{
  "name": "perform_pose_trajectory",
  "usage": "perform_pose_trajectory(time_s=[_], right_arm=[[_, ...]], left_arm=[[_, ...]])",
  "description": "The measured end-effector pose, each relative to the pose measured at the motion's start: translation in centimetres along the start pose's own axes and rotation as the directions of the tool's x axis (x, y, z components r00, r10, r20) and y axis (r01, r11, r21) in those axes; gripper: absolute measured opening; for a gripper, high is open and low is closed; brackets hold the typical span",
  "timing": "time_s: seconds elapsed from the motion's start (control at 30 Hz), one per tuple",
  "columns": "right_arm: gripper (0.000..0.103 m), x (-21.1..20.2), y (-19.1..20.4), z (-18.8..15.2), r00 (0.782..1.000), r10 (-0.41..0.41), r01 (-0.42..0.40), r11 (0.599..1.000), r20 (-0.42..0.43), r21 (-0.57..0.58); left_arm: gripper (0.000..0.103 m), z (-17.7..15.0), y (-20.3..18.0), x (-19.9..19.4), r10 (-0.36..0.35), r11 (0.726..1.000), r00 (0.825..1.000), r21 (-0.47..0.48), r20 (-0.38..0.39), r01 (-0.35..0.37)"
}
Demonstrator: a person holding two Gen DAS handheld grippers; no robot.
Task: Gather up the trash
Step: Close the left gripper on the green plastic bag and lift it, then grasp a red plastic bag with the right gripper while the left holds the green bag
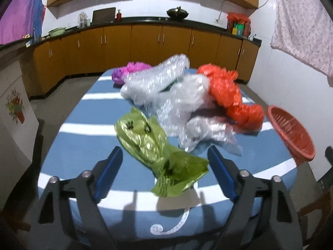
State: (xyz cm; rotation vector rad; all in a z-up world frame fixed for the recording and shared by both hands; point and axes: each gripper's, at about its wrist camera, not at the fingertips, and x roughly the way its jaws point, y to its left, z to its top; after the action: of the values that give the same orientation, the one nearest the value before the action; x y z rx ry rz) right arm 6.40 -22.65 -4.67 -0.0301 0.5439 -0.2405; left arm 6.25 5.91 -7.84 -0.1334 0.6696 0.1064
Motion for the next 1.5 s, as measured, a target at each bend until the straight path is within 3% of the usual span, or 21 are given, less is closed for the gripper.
perform_pose_trajectory(time_s=[0.17, 0.23, 0.3, 0.4, 0.8, 1.0, 1.5], right_arm=[[0.101, 0.3, 0.5, -0.1, 1.000, 0.006, -0.006, 1.000, -0.004, -0.016], [0.101, 0.3, 0.7, -0.1, 1.000, 0.009, -0.009, 1.000, -0.002, -0.024], [0.101, 0.4, 1.0, 0.0, 1.000, 0.012, -0.012, 0.999, 0.001, -0.031], [0.101, 0.5, 1.5, 0.2, 1.000, 0.021, -0.020, 0.999, 0.008, -0.039], [0.101, 2.2, 4.8, 1.8, 0.996, 0.072, -0.068, 0.994, 0.045, -0.083], [0.101, 4.5, 6.4, 3.3, 0.993, 0.109, -0.105, 0.991, 0.047, -0.084], [0.094, 13.8, 10.4, 5.0, 0.967, 0.222, -0.226, 0.974, -0.124, -0.020]], left_arm=[[0.059, -0.2, -0.1, 0.9, 0.036, 0.999, 0.999, 0.026, 0.012, -0.036], [0.044, -0.1, -0.1, 1.4, 0.040, 0.999, 0.999, 0.034, 0.010, -0.041], [0.021, 0.1, 0.3, 1.9, 0.040, 0.999, 0.999, 0.028, 0.001, -0.040], [0.011, 0.3, 1.5, 2.6, 0.048, 0.999, 0.999, -0.001, -0.007, -0.048], [0.006, 2.6, 7.8, 4.7, 0.105, 0.992, 0.994, -0.066, -0.004, -0.105], [0.005, 3.9, 8.6, 5.1, 0.103, 0.992, 0.995, -0.079, 0.007, -0.102], [0.005, 6.0, 8.9, 5.8, 0.081, 0.992, 0.996, -0.098, 0.029, -0.077]])
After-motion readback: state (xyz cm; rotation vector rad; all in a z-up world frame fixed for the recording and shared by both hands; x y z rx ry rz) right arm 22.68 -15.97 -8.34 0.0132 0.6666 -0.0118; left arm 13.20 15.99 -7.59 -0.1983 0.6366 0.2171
